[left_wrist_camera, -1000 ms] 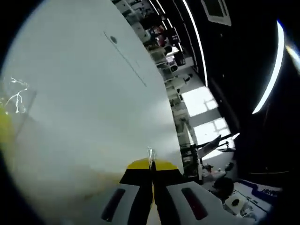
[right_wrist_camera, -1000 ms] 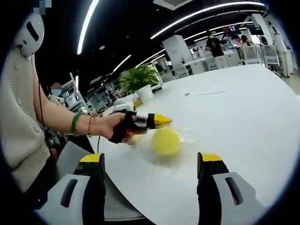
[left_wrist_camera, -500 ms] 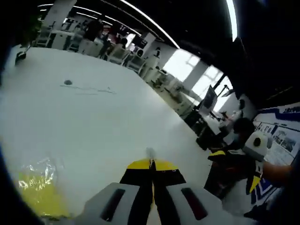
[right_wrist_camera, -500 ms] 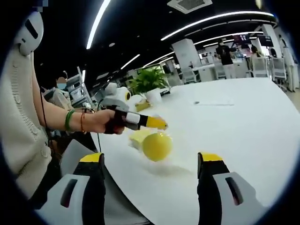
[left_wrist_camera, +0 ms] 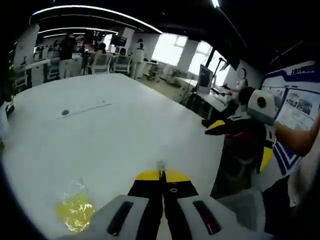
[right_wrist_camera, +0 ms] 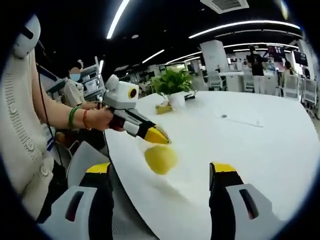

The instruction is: Compare the silicone blocks by pressing each to a similar depth, holding the contact briefly, and releasing to observe deformation and rebound differences across the visible hardness samples.

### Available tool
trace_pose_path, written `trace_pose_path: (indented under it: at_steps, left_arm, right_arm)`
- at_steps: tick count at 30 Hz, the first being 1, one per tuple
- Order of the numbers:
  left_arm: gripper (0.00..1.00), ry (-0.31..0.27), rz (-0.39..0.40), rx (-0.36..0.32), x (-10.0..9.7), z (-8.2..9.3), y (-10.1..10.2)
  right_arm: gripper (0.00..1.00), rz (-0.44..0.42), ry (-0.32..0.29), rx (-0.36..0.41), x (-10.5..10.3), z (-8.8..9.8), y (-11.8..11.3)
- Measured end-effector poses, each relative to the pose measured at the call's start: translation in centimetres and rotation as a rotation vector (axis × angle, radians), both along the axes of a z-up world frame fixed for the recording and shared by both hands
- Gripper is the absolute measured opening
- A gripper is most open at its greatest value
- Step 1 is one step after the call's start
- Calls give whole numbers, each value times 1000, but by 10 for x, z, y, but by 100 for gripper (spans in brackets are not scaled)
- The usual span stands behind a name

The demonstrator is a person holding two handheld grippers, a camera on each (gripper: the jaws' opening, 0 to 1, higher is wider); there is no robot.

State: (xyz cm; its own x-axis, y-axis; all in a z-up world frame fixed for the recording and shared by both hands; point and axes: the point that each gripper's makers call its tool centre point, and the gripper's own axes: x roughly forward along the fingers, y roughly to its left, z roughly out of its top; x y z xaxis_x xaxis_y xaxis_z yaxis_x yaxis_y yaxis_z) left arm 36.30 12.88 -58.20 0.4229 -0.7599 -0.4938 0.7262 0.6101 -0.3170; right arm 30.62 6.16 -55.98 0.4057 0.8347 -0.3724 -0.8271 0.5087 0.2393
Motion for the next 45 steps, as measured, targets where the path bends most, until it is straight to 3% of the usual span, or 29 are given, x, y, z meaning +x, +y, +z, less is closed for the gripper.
trace_pose_path:
  at_steps: [19, 32, 39, 45]
  left_arm:
    - [0, -119, -36, -22, -19, 62, 29]
    - [0, -163, -77, -36, -21, 87, 34]
    - [0, -197, -100, -56, -21, 100, 31]
    - [0, -218, -114, -72, -24, 108, 28]
  right_arm:
    - [74, 155, -100, -93, 13, 27, 55]
    - [71, 306, -113, -191, 22, 20, 106]
    - [68, 372, -94, -207, 26, 12, 133]
    - [56, 404, -85, -221, 25, 7, 141]
